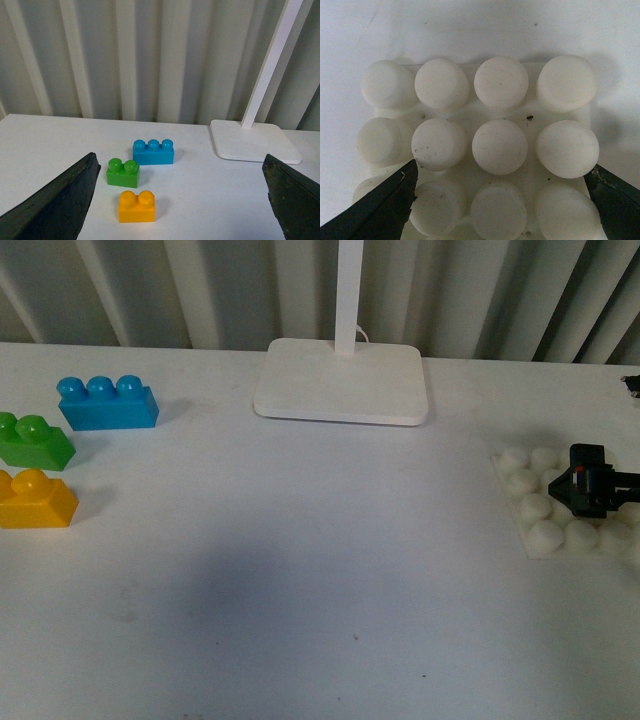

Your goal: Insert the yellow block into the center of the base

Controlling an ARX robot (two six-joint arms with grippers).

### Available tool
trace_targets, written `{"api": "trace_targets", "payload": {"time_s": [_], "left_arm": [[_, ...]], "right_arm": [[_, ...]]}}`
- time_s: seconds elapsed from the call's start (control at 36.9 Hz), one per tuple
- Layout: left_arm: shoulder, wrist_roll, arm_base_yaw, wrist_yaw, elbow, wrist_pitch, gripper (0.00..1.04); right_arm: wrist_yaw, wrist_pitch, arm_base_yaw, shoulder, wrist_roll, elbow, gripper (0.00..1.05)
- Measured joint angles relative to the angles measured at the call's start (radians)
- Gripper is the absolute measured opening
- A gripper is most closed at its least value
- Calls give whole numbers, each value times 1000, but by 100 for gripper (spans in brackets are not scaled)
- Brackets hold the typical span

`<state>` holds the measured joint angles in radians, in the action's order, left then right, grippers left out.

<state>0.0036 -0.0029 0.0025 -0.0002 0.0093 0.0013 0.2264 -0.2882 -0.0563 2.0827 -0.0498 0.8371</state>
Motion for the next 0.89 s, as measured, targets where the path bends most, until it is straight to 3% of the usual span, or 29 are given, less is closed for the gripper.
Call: {"api": "trace_targets", "payload": {"time_s": [0.24, 0.43, 0.89], "left_arm": [[0, 0, 0, 0, 0, 0, 98], [0, 0, 0, 0, 0, 0, 98], [0, 0, 0, 0, 0, 0, 98]], "right_arm": [[-48, -22, 148, -24, 71, -46, 95], [-122, -17, 326, -2, 182, -8, 95], [-245, 122, 627, 159, 428, 312, 95]]}}
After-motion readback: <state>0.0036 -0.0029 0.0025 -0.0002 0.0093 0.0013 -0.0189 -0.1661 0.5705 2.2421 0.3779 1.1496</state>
